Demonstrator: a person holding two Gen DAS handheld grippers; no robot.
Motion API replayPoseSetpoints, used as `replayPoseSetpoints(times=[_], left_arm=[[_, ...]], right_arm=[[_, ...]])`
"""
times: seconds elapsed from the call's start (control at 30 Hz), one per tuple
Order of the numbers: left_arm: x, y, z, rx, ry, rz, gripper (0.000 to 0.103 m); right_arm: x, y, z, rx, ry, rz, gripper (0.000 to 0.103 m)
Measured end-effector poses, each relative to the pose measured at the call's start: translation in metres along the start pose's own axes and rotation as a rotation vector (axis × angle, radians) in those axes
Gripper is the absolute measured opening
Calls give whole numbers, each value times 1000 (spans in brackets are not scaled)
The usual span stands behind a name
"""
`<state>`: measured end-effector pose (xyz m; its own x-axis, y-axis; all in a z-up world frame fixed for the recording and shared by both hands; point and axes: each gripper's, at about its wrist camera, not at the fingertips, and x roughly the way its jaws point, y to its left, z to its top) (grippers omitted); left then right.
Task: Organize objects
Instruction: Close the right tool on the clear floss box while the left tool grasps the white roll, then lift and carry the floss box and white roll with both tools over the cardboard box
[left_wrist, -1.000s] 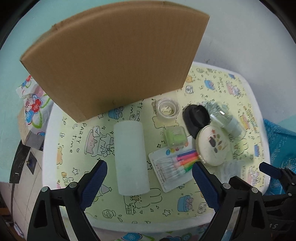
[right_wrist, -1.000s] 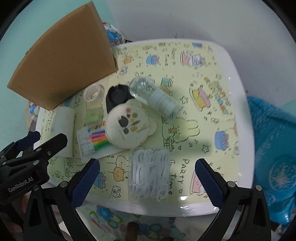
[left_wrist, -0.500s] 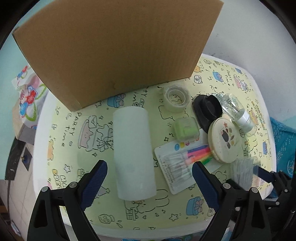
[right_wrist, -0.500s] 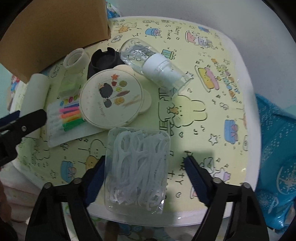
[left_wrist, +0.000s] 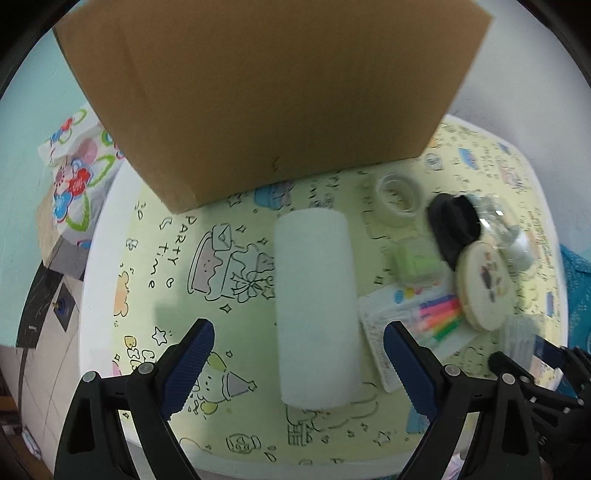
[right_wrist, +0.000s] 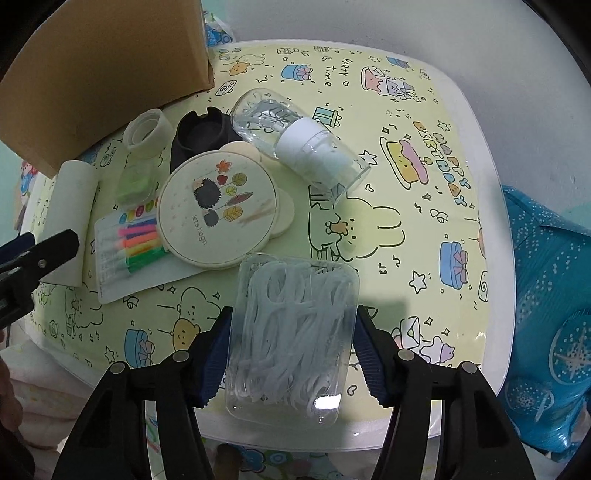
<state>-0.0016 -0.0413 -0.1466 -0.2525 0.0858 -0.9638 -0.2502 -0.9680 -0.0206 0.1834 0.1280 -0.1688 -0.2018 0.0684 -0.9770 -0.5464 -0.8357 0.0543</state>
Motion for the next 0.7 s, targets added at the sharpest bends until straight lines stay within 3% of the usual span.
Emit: replayPoseSetpoints(times=[0.1,0.3,0.33,0.37,0.4,0.7], left_arm=[[14,4,2,-28,47,-5,75],[13,-7,1,51,28,46,65],[13,-7,1,48,36,30,61],[13,-6,1,41,43,5,48],[12,-6,2,41,45,2,45],[-6,-6,-7,61,39,-28,44]], right_arm=[[1,0,-1,3,-2,-1,63],[6,4,-2,-4,-10,-14,63],[6,4,-3,-3,-12,-17,63],[7,4,-3,-4,-14,-19,63],[7,5,-4,-3,-15,-18,63],[-5,4,-16,8,-41,12,63]])
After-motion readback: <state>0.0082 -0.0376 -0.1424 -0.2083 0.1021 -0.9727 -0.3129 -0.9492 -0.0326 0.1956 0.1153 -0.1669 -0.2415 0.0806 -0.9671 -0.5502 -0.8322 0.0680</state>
